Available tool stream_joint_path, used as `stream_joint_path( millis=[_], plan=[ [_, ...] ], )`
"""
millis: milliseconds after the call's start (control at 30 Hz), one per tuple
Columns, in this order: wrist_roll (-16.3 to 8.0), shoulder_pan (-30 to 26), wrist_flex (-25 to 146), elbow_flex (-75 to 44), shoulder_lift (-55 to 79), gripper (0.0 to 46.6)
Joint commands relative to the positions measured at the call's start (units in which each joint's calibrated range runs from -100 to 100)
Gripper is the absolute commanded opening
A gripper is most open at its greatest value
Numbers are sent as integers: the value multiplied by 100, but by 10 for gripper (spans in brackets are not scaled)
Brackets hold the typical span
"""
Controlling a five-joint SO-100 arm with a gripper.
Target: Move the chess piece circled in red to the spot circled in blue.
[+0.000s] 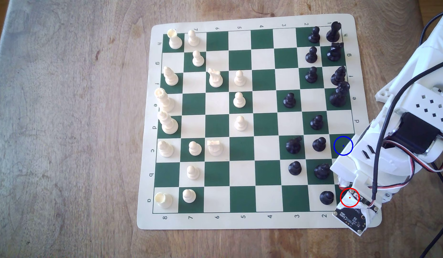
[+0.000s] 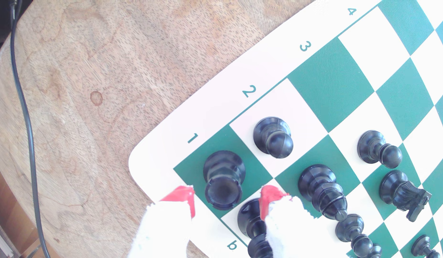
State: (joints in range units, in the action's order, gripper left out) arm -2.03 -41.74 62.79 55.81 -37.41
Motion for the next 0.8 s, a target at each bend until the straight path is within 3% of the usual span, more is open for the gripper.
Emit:
stream_joint_path(
  millis=[0, 767],
  plan=[
    [-20, -69, -87, -41, 108, 141],
    [-176, -226, -570, 122, 507, 118]
  ],
)
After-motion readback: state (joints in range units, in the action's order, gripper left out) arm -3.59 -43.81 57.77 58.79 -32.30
